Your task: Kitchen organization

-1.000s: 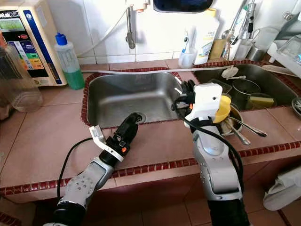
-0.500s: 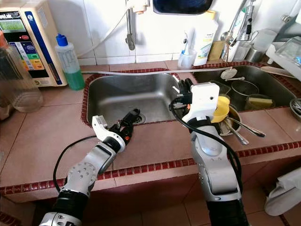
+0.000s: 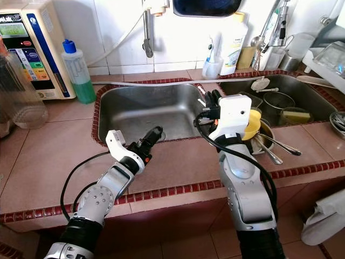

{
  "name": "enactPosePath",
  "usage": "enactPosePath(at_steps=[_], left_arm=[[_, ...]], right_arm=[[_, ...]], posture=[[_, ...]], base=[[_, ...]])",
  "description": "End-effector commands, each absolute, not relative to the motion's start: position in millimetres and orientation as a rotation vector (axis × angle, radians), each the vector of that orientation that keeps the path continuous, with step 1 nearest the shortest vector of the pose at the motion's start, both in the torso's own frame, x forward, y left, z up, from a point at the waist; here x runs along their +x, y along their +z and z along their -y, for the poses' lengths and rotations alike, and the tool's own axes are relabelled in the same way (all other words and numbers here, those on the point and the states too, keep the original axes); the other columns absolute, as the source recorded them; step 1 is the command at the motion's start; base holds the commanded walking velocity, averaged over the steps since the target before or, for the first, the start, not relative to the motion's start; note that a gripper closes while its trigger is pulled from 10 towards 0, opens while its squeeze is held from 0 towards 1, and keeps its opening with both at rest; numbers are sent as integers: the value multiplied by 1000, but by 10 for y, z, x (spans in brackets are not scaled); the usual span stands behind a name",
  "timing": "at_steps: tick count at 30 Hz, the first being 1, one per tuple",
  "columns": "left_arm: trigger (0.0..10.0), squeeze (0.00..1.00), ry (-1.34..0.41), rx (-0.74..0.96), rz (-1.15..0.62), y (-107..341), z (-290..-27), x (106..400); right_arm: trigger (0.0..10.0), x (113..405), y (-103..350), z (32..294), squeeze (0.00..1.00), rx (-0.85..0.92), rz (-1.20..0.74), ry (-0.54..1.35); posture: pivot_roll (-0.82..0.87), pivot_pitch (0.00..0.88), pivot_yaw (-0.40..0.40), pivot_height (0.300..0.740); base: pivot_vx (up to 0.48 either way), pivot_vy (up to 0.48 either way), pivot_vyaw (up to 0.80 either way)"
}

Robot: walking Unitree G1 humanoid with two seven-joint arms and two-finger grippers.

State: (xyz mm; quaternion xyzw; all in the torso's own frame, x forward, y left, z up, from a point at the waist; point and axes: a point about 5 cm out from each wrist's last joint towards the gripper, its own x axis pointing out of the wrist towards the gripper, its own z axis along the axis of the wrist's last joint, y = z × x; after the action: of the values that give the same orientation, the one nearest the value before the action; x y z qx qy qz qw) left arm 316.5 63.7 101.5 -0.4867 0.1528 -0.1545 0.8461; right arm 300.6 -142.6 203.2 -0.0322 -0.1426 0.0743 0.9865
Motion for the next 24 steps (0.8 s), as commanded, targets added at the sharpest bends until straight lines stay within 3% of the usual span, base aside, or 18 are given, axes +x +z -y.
enactPosePath(at_steps=[1,24], left_arm=[[10000,0,-340,23,525,2331,-999,3326],[10000,0,-340,23,525,2331,-999,3326]], right_arm=[[10000,2998,2071,1455,333,-74,305,142],[10000,2998,2071,1455,333,-74,305,142]], posture=[[61,0,9,740],[61,0,9,740]], base=[[0,0,0],[0,0,0]])
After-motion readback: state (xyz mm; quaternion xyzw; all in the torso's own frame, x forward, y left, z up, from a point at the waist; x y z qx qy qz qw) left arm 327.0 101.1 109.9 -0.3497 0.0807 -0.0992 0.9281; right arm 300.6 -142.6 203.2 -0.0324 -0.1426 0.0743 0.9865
